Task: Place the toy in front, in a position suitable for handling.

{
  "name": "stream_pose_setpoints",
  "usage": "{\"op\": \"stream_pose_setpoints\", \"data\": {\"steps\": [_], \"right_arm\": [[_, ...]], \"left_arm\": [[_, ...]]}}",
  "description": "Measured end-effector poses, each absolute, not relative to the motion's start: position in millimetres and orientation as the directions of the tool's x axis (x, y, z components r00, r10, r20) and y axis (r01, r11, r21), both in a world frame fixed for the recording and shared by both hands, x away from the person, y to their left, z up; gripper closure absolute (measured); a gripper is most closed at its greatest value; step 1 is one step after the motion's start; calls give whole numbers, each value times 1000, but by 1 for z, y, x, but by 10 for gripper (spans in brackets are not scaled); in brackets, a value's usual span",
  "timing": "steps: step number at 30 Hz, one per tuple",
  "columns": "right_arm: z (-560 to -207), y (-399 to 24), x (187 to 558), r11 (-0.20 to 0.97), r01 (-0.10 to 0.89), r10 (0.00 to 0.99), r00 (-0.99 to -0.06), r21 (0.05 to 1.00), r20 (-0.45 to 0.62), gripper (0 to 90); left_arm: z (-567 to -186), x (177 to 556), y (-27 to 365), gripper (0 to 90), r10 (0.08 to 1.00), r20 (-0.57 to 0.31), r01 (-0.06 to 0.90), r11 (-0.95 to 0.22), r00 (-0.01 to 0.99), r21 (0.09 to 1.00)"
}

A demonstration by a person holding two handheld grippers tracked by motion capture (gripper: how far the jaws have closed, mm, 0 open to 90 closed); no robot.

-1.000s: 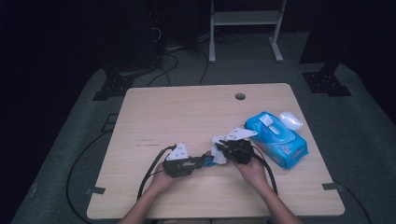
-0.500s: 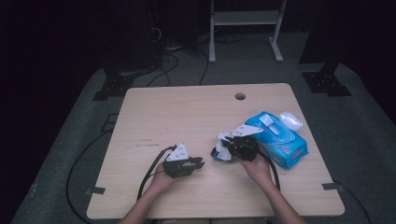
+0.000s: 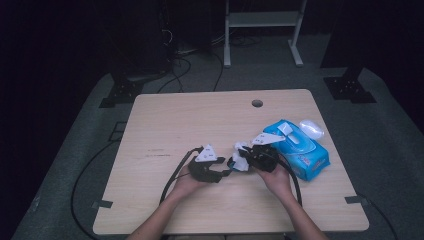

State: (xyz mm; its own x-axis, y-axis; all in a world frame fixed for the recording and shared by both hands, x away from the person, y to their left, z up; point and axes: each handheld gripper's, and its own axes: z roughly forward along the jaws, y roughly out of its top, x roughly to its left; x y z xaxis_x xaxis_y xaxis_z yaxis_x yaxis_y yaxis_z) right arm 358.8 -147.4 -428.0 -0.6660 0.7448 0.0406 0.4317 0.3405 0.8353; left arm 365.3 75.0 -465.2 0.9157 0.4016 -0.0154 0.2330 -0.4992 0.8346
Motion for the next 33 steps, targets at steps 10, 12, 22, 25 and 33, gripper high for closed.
{"op": "stream_pose_setpoints", "data": {"steps": [10, 12, 22, 25, 33], "right_arm": [[-425, -150, 359, 316, 443, 732, -676, 839, 81, 804], [-425, -153, 359, 301, 453, 738, -668, 839, 96, 806], [-418, -141, 358, 279, 430, 732, -674, 858, 100, 807], [-417, -143, 358, 274, 427, 734, -672, 862, 100, 807], [-404, -159, 359, 164, 422, 733, -657, 892, 176, 807]], "left_arm": [[-469, 373, 58, 711, 352, 16, 190, -541, 936, 819], [-469, 373, 67, 720, 363, 7, 200, -527, 932, 826], [-463, 374, 96, 661, 393, -25, 225, -471, 919, 853], [-463, 375, 89, 552, 375, -37, 228, -478, 926, 848], [-462, 386, 55, 484, 368, -29, 233, -524, 929, 819]]}}
